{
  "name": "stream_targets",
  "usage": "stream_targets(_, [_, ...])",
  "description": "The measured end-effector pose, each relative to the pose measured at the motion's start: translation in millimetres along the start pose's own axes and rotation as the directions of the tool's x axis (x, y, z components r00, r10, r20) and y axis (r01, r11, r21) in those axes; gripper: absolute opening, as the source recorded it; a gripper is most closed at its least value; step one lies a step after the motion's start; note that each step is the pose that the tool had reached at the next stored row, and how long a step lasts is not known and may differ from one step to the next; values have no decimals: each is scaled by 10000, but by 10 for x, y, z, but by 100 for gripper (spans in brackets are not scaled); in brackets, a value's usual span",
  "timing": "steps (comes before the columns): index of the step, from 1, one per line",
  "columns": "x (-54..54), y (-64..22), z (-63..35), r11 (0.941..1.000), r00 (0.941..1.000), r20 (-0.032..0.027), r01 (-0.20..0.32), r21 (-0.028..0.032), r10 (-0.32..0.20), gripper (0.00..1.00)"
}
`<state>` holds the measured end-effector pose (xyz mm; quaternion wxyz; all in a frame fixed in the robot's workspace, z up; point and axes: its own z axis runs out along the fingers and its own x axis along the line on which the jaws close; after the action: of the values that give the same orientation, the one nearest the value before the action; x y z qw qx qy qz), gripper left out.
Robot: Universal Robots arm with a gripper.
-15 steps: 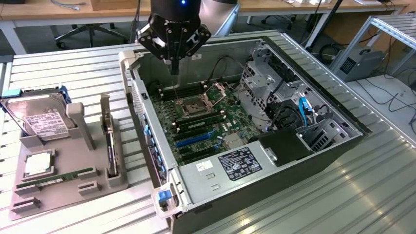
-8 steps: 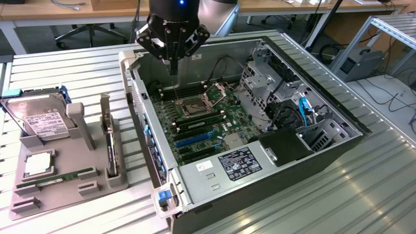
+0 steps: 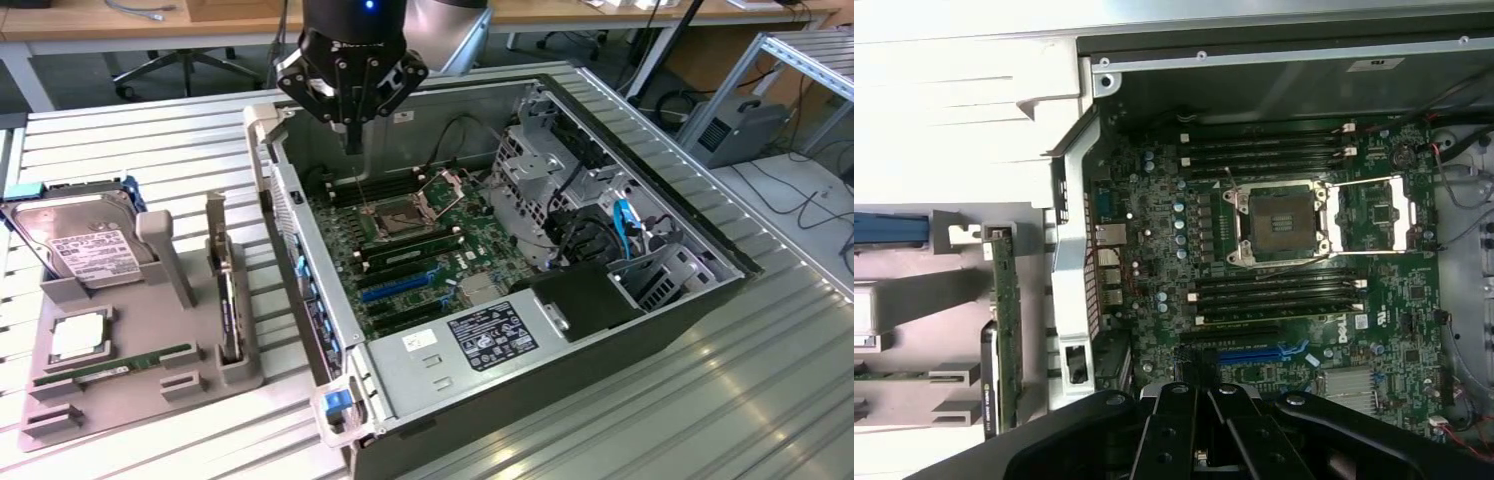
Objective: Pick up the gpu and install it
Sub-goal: 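Reach for the gpu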
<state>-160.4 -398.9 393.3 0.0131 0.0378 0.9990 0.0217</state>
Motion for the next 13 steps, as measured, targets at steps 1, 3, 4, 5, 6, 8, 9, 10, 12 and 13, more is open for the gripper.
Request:
stream_targets(1, [3,0,0,10000,10000,0,0,1,0,11])
stream_targets(3, [9,-1,0,10000,10000,0,0,0,0,11])
stream_targets(4, [12,-1,0,10000,10000,0,0,0,0,11])
stream_targets(5, [15,-1,0,10000,10000,0,0,0,0,11])
stream_targets(6, [18,-1,0,10000,10000,0,0,0,0,11])
stream_targets(8, [23,-2,-1,10000,10000,0,0,0,0,11])
stream_targets(9, [26,-2,-1,10000,10000,0,0,0,0,11])
stream_targets(10, [32,-2,-1,10000,10000,0,0,0,0,11])
stream_targets(12, [38,-3,-1,10000,10000,0,-1,0,1,11])
stream_targets(13, [40,-3,-1,10000,10000,0,0,0,0,11])
